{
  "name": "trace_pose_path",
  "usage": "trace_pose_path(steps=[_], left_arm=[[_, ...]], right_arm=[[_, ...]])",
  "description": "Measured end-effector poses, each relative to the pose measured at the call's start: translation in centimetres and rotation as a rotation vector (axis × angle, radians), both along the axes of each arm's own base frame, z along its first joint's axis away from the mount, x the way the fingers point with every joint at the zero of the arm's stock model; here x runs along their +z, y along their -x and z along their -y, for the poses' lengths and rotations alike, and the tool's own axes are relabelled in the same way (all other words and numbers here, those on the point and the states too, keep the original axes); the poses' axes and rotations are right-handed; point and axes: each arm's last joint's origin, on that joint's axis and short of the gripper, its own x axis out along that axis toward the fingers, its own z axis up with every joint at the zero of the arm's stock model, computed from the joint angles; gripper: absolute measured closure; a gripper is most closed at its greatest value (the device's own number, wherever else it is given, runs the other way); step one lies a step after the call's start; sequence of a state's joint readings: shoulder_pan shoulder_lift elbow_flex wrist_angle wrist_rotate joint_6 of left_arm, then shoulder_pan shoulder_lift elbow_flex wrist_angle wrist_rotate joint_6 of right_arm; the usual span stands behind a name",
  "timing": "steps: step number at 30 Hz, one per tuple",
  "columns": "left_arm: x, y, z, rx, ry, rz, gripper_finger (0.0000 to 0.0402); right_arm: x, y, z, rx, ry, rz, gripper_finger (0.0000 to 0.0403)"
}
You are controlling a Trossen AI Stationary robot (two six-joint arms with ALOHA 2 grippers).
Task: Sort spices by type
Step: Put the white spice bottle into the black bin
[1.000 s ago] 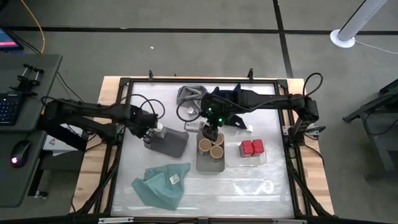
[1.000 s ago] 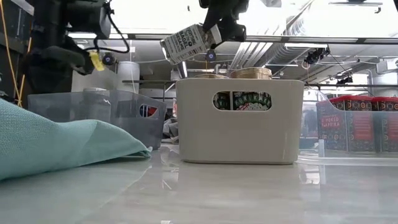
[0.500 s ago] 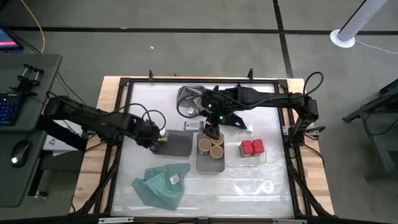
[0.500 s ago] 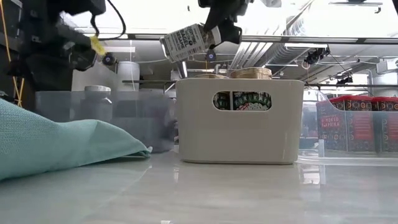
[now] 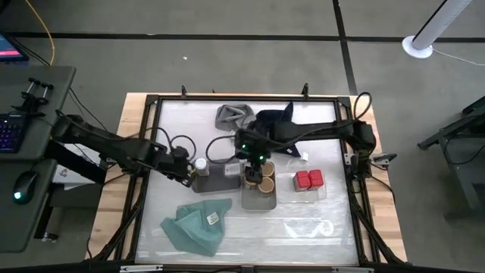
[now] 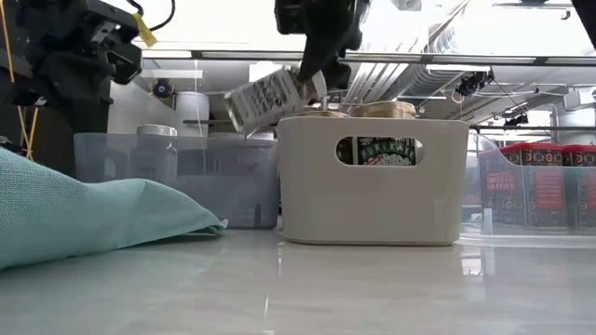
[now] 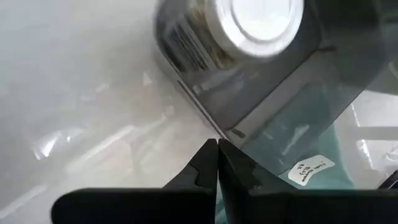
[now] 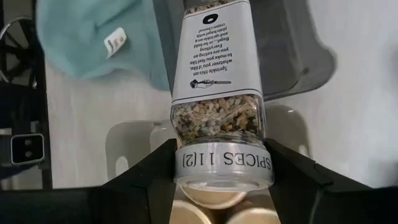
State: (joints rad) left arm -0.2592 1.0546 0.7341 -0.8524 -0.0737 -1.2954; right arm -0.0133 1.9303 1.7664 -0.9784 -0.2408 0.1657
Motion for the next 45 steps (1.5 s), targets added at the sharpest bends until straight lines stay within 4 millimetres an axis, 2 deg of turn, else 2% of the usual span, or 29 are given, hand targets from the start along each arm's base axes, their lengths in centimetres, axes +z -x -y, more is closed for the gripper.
trace_pose_path(steps=[3, 6, 13, 19, 23, 26, 32, 37, 45], left_arm=[[0.9, 1.0, -0.7, -0.014, -0.05, 0.041, 0.0401], [1.7, 1.8, -1.3, -0.039, -0.113, 0.094, 0.0401], [3.7, 2.0, -1.7, -0.124, -0.255, 0.241, 0.0401], [6.2, 1.5, -1.7, -0.283, -0.41, 0.287, 0.0401], [7.7, 1.5, -1.8, -0.34, -0.478, 0.304, 0.0401], [8.2, 1.5, -1.7, -0.402, -0.525, 0.318, 0.0401], [7.8, 0.5, -0.7, -0.596, -0.619, 0.306, 0.0401], [7.1, -2.0, 0.4, -0.71, -0.696, 0.336, 0.0401], [3.6, -6.1, 1.5, -0.815, -0.743, 0.208, 0.0401]], right_arm=[[-0.9, -0.4, -0.1, -0.042, -0.018, -0.034, 0.0203], [-0.8, -0.4, 0.1, -0.083, -0.034, -0.037, 0.0203], [1.7, -1.2, 0.1, -0.099, -0.134, 0.001, 0.0203], [0.6, -4.0, 0.1, -0.038, -0.13, -0.122, 0.0203], [0.1, -5.2, 0.8, -0.008, -0.086, -0.179, 0.0203], [-1.2, -6.0, 1.7, -0.023, -0.106, -0.187, 0.0203], [-2.9, -6.1, 3.2, -0.076, -0.148, -0.233, 0.0203], [-2.9, -6.4, 3.5, -0.095, -0.17, -0.205, 0.0203], [-2.9, -6.3, 3.4, -0.087, -0.197, -0.213, 0.0203]])
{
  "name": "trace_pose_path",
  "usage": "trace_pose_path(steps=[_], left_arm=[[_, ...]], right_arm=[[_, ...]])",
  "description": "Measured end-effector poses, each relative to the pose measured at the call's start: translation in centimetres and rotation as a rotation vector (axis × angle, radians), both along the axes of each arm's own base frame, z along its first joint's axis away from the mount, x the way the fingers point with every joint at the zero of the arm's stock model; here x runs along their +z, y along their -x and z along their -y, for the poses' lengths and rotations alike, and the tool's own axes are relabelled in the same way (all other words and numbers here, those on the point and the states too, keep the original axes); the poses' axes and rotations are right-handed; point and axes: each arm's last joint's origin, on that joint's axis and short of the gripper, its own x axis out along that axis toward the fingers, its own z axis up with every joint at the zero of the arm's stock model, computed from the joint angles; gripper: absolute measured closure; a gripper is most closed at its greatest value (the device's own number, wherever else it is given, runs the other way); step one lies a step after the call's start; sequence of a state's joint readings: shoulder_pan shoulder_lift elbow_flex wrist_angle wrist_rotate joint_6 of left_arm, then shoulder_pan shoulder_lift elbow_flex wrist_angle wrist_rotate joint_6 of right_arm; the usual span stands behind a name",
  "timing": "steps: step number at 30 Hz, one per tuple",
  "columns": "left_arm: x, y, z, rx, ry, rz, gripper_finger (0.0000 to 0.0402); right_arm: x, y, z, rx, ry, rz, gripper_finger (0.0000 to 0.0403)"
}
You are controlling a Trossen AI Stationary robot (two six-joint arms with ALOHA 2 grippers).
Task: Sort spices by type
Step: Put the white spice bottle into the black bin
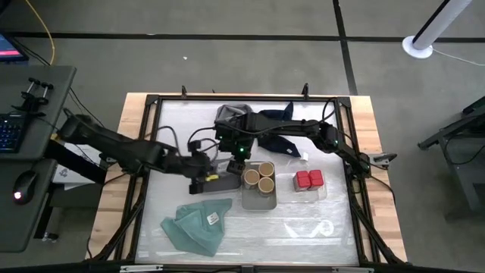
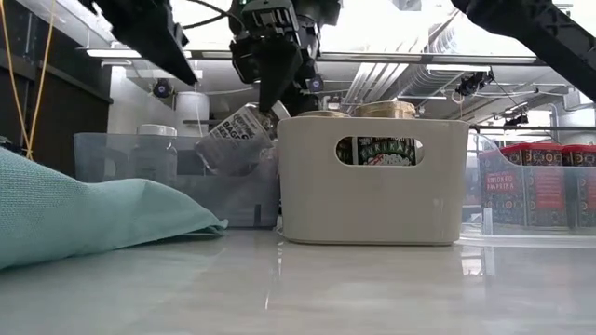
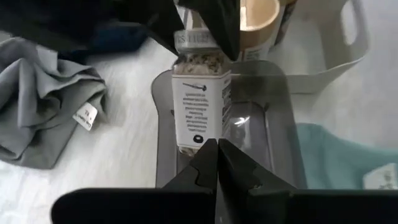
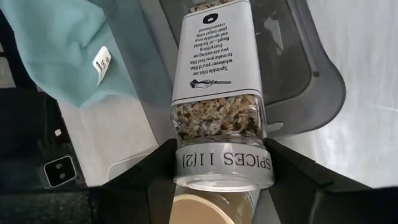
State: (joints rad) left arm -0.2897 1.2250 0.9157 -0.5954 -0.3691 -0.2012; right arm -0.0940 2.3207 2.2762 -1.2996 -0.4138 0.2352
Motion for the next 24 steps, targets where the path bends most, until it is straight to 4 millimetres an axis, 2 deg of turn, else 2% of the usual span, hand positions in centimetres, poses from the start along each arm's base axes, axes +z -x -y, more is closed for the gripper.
trace_pose_path(steps=[8, 17, 24], left_arm=[[-2.4, -2.9, 0.4, -0.001, -0.059, -0.009, 0.0401], [-4.9, -4.4, -0.5, 0.03, -0.093, -0.101, 0.0402], [-6.1, -5.6, -0.7, 0.043, -0.089, -0.09, 0.0401]], right_arm=[[0.0, 0.0, 0.0, 0.018, 0.001, 0.006, 0.0203], [0.0, 0.1, 0.0, 0.038, 0.016, 0.009, 0.0203], [-0.1, 0.2, 0.1, 0.046, 0.045, -0.004, 0.0203]])
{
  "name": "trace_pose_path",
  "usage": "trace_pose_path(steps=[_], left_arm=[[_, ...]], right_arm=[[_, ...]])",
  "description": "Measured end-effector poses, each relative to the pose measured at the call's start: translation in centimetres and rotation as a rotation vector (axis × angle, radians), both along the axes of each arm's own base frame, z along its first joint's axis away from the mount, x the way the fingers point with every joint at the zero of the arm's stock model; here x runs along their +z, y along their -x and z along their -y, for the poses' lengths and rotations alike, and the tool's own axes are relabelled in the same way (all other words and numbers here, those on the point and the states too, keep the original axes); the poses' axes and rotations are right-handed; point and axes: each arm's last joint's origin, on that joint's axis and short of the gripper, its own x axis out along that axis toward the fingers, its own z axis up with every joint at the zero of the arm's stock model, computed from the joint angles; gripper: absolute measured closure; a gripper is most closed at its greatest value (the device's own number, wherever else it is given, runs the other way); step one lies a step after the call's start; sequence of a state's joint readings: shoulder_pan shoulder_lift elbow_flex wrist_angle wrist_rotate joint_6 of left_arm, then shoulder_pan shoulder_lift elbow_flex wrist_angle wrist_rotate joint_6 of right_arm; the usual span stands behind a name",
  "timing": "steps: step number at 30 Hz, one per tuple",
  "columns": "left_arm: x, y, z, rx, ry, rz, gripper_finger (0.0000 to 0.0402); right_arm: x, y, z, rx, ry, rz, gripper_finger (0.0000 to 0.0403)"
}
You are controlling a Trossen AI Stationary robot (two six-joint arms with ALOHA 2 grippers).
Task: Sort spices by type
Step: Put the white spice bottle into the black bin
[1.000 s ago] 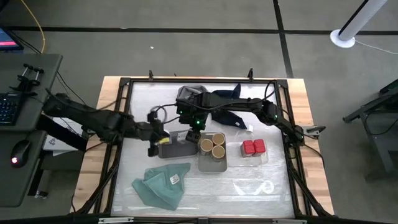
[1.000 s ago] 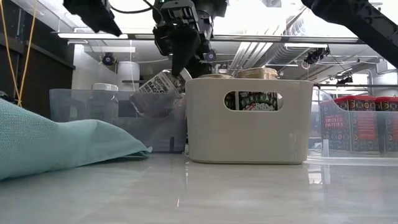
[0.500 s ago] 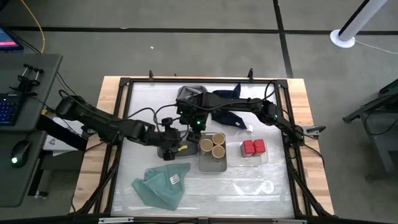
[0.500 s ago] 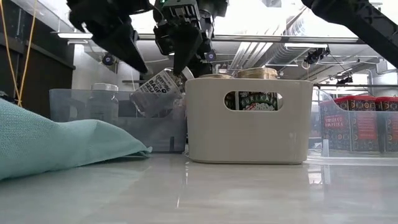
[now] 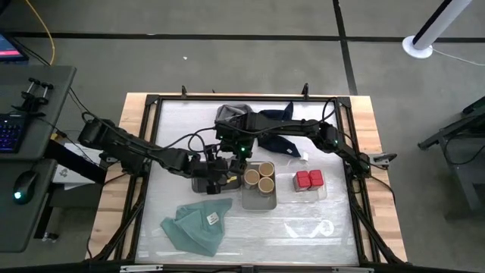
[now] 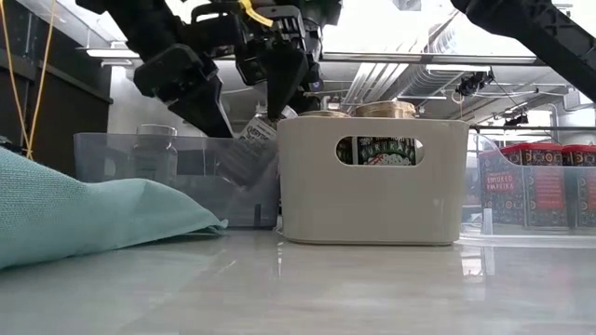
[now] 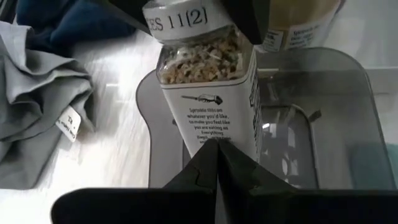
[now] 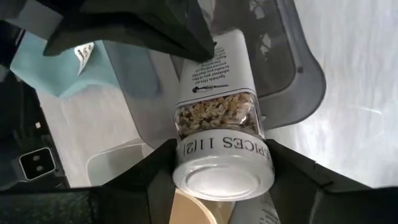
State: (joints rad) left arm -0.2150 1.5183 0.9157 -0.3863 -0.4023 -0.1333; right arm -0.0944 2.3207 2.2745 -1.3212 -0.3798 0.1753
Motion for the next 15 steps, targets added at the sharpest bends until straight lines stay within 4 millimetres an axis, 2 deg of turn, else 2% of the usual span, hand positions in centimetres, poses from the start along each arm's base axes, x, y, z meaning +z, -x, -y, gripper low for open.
trace_pose_path(steps=[2, 8, 15], left_arm=[[-0.16, -0.2, -0.07, 0.004, 0.001, 0.006, 0.0401], [-0.55, -0.48, -0.39, 0.01, -0.013, -0.001, 0.0401], [-0.39, -0.44, -0.6, 0.026, -0.031, 0.008, 0.0401]], right_arm=[[-0.01, 0.0, 0.02, -0.001, 0.006, -0.001, 0.0201], [0.14, -0.3, 0.07, 0.016, 0.037, 0.042, 0.0148], [0.23, -0.4, 0.16, 0.034, 0.043, 0.063, 0.014]])
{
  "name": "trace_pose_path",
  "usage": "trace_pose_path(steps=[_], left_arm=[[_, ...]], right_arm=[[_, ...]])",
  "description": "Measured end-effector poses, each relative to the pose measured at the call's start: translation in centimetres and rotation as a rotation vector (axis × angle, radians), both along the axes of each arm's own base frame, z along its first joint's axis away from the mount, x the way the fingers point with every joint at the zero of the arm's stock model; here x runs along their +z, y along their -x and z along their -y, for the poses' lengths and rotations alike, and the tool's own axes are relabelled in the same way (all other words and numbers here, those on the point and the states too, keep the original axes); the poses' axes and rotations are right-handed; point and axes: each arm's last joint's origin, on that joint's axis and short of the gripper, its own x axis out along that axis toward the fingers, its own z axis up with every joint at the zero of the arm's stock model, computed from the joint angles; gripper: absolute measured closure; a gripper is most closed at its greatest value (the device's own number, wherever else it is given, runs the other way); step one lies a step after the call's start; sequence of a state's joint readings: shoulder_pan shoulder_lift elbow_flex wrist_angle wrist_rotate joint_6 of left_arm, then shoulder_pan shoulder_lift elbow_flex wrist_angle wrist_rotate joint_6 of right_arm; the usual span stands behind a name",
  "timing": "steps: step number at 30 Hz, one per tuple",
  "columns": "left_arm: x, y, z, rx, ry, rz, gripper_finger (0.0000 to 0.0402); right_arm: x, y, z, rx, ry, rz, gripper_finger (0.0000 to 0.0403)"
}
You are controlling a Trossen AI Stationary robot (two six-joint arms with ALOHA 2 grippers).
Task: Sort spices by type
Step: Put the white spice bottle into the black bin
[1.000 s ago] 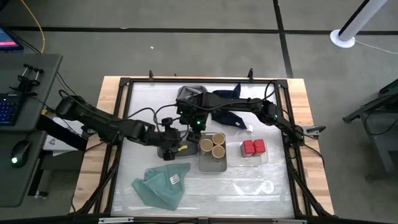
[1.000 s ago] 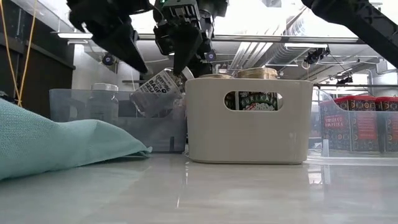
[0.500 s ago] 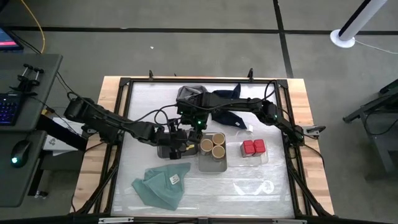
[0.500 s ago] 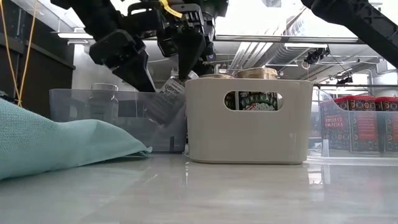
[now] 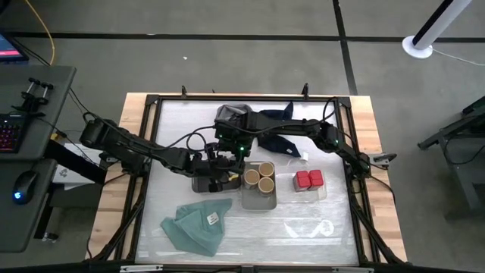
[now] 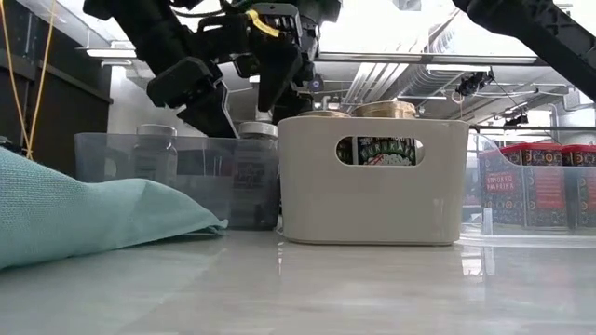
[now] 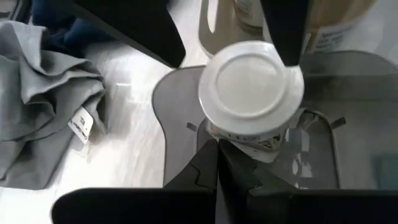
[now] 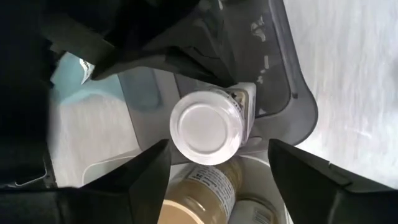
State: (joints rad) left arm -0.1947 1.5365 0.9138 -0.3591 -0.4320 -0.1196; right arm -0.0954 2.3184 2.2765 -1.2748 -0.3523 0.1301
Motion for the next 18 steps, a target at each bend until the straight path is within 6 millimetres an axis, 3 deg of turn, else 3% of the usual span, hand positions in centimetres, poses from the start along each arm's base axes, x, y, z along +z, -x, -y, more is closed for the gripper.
trace_pose_path(steps=[5, 11, 14, 18], left_arm=[[1.8, 1.3, -0.3, 0.004, -0.004, 0.007, 0.0401], [6.9, 5.9, -1.3, 0.125, 0.032, 0.132, 0.0401], [9.6, 8.8, -1.4, 0.222, 0.1, 0.287, 0.0401], [12.7, 11.6, -0.9, 0.291, 0.234, 0.545, 0.0402]], right_arm=[[1.1, 0.4, 0.5, 0.032, 0.037, 0.041, 0.0139], [5.2, 2.5, 1.4, 0.079, 0.23, 0.121, 0.0157], [6.1, 3.1, 0.8, 0.102, 0.244, 0.131, 0.0198], [5.7, 2.9, -0.9, 0.18, 0.262, 0.132, 0.0314]])
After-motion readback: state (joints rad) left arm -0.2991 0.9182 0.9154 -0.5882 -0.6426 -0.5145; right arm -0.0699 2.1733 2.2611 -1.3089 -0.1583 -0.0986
